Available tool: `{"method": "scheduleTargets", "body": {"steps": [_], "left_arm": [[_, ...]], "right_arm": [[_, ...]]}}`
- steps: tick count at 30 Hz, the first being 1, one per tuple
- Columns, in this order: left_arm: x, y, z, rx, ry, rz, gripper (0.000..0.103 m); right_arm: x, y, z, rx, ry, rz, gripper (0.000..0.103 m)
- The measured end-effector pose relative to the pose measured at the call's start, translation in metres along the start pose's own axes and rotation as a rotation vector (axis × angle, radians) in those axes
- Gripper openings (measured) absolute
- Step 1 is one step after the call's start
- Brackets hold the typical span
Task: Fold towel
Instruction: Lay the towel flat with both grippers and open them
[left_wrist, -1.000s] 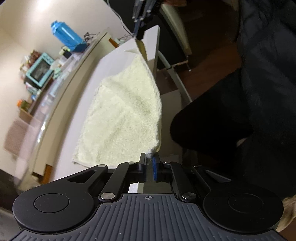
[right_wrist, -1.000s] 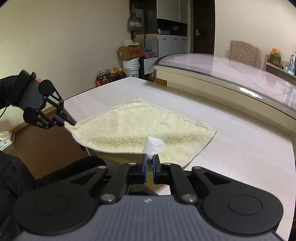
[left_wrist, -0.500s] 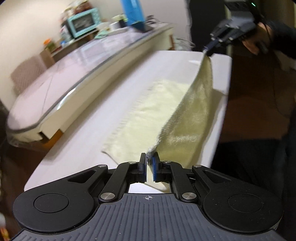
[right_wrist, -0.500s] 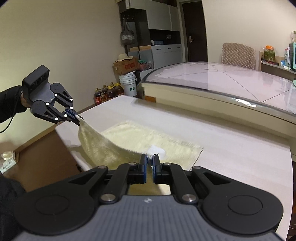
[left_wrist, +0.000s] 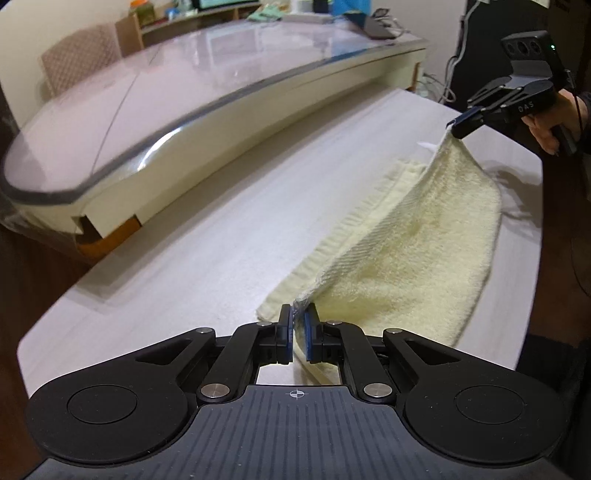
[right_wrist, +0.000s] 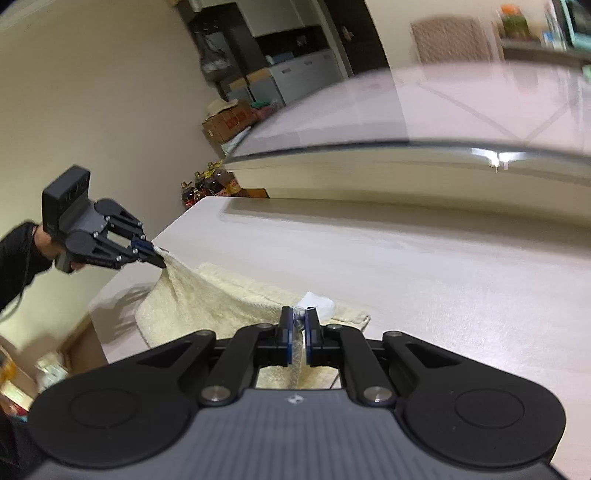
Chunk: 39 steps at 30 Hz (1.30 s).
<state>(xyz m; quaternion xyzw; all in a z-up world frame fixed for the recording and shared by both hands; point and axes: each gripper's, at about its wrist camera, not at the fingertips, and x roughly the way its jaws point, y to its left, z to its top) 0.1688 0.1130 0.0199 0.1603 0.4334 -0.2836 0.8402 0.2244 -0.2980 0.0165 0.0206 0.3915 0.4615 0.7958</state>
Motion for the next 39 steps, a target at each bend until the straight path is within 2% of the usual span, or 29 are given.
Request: {"method": "scheduleTargets", "body": {"steps": [8,14,19,25,32,33,35,39], "left_arm": [[0.017,0.013,0.0,-0.051,0.029,-0.003,0.006],[0.012,0.019,-0.001,-0.103,0.021,-0.02,0.006],[0.01,0.024,-0.005,-0.14,0.018,-0.024,0.006],[0.01,0.03,-0.01,-0.18,0.019,-0.021,0.006],[0.008,0.025,-0.012,-0.178,0.028,0.002,0.006],[0.007,0.023,-0.013,-0.172,0.029,0.007,0.006],[0.004,0.023,-0.015,-0.173,0.027,0.016,0.007],[-0.001,0.024,-0.02,-0.186,0.019,0.035,0.018]], "right_arm": [[0.02,-0.018,0.005,0.012,0.038,-0.003,0.007],[0.023,-0.03,0.007,0.06,0.022,0.004,0.007],[0.016,-0.037,0.005,0.114,-0.015,0.047,0.007],[0.021,-0.045,-0.001,0.135,0.006,0.021,0.007],[0.03,-0.049,-0.006,0.13,0.029,-0.037,0.007],[0.029,-0.048,-0.006,0.128,0.022,-0.045,0.008],[0.026,-0.046,-0.005,0.124,0.007,-0.062,0.021],[0.02,-0.041,-0.004,0.116,-0.023,-0.096,0.025]]}}
